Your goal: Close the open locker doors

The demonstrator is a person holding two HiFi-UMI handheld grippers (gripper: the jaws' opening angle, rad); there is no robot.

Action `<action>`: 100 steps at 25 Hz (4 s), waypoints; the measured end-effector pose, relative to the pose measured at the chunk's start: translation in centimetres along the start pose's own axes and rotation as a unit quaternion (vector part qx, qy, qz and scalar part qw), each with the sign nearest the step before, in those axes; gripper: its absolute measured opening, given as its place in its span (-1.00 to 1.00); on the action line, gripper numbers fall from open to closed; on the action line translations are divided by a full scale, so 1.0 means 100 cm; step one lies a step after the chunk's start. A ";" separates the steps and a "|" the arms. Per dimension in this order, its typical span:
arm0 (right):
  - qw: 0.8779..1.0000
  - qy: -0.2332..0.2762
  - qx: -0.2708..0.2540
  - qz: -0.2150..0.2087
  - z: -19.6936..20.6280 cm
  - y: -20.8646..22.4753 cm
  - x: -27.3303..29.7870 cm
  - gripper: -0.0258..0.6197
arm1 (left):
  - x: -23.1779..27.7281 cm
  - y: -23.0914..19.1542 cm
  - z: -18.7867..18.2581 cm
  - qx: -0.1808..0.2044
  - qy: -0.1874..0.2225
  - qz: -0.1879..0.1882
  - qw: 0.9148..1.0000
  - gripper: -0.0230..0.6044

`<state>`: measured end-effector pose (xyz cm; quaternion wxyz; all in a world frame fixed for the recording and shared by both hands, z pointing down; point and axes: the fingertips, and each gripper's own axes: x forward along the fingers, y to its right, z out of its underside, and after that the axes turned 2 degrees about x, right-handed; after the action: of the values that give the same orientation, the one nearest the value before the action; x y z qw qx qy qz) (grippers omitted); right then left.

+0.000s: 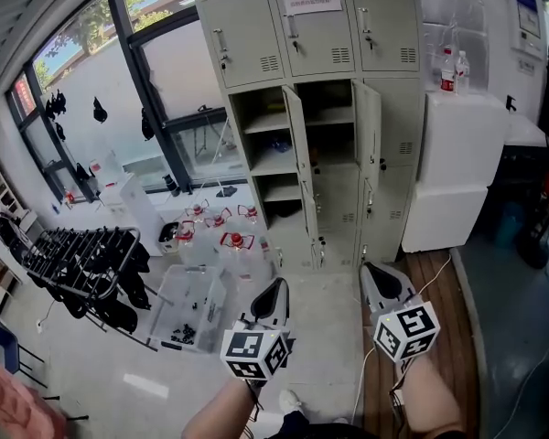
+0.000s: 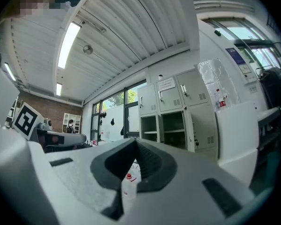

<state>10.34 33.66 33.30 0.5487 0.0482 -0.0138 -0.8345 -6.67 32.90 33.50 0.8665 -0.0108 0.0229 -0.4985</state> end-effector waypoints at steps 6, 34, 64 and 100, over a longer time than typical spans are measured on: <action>1.000 -0.006 0.001 -0.006 0.008 -0.007 0.028 -0.92 | 0.012 -0.028 0.003 -0.003 -0.004 -0.003 1.000 -0.92; 1.000 -0.012 -0.018 0.016 0.020 -0.032 0.204 -0.40 | 0.121 -0.170 0.013 0.022 -0.026 0.064 0.997 -0.01; 0.999 0.009 0.005 -0.035 -0.002 0.154 0.352 -0.29 | 0.346 -0.160 0.002 0.044 -0.017 0.037 0.998 0.08; 0.996 -0.016 0.011 -0.083 0.005 0.273 0.431 -0.29 | 0.521 -0.144 0.009 0.025 -0.013 0.007 1.000 0.03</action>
<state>18.30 -16.74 33.06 0.4766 0.0420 -0.0278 -0.8777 7.04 -19.37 33.48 0.8702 0.0049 -0.0009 -0.4927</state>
